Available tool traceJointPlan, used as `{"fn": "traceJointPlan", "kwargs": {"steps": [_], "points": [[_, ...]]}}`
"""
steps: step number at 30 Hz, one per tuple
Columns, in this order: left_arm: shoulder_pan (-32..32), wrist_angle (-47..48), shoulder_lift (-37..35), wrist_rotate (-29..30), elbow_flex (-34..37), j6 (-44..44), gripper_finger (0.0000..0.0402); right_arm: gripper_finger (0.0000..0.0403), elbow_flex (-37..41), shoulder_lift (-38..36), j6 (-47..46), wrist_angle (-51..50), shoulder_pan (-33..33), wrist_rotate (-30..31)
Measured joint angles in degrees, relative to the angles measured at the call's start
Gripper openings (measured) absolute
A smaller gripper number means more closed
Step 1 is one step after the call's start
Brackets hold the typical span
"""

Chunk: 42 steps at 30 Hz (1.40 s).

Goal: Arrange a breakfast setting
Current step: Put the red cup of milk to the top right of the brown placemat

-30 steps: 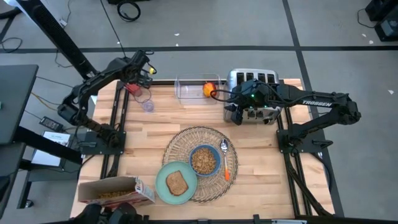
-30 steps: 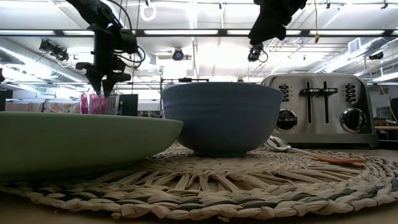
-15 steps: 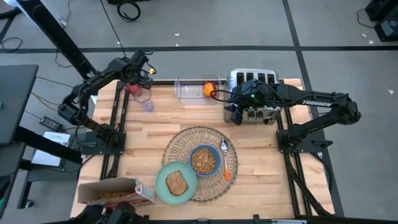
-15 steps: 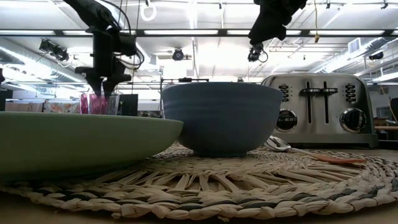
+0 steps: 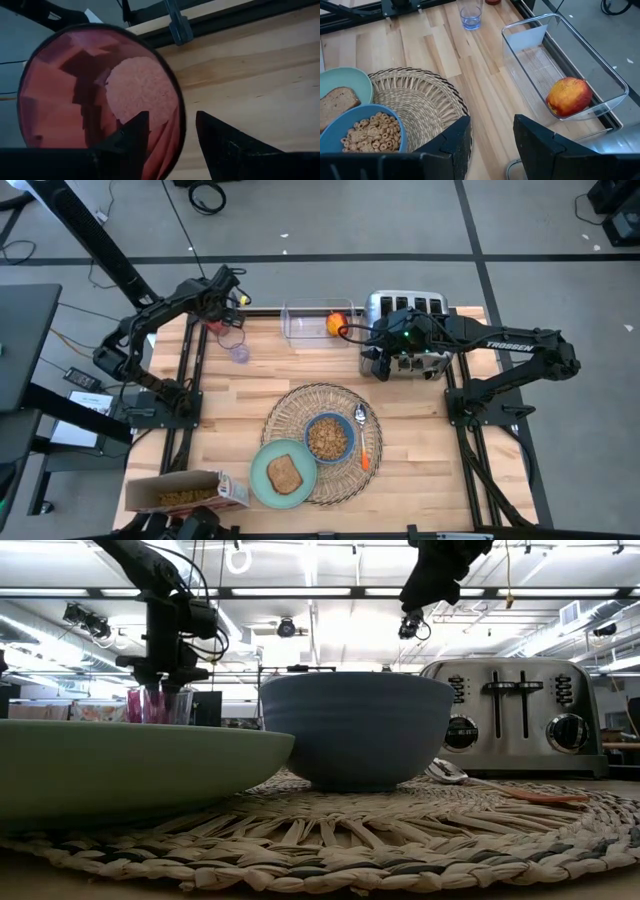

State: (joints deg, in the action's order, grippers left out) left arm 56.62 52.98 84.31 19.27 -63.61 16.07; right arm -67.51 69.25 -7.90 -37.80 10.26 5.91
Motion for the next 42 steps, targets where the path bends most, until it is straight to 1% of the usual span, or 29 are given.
{"fn": "traceJointPlan", "kwargs": {"steps": [3, 12, 16, 19, 26, 30, 33, 37, 42], "points": [[0.0, 0.0, 0.0, 0.0, 0.0, 0.6, 0.016, 0.0158, 0.0, 0.0, 0.1, 0.0, 0.0, 0.0], [0.2, -0.7, 0.0, 0.0, 0.0, 2.6, 0.0065, 0.0158, 0.0, 0.0, 0.1, 0.0, 0.0, 0.0], [0.2, -0.9, 0.0, 0.0, 0.0, 2.6, 0.0032, 0.0158, 0.0, 0.0, 0.0, 0.0, 0.0, 0.0], [0.2, -0.5, 0.0, -0.5, -0.2, 2.5, 0.0016, 0.0158, 0.0, 0.0, 0.0, 0.0, 0.0, -0.1], [0.2, 1.5, 0.0, -0.3, -4.1, 1.2, 0.0015, 0.0158, 0.0, 0.0, 0.5, 0.0, 0.0, -0.1], [0.2, 5.6, 0.0, -0.3, -7.4, 1.2, 0.0015, 0.0158, 0.0, 0.0, 0.7, 0.0, 0.0, -0.1], [-0.3, 8.8, 0.0, -1.9, -10.1, 1.2, 0.0015, 0.0158, 0.0, 0.0, 2.0, 0.0, 0.0, 0.0], [-2.4, 13.2, 0.0, -3.6, -14.2, 1.3, 0.0015, 0.0158, 0.0, 0.0, 3.6, 0.0, 0.0, 0.3], [-6.4, 16.6, -0.1, -3.6, -20.9, 2.5, 0.0016, 0.0158, 0.0, 0.0, 5.6, 0.0, 0.0, 1.9]]}}
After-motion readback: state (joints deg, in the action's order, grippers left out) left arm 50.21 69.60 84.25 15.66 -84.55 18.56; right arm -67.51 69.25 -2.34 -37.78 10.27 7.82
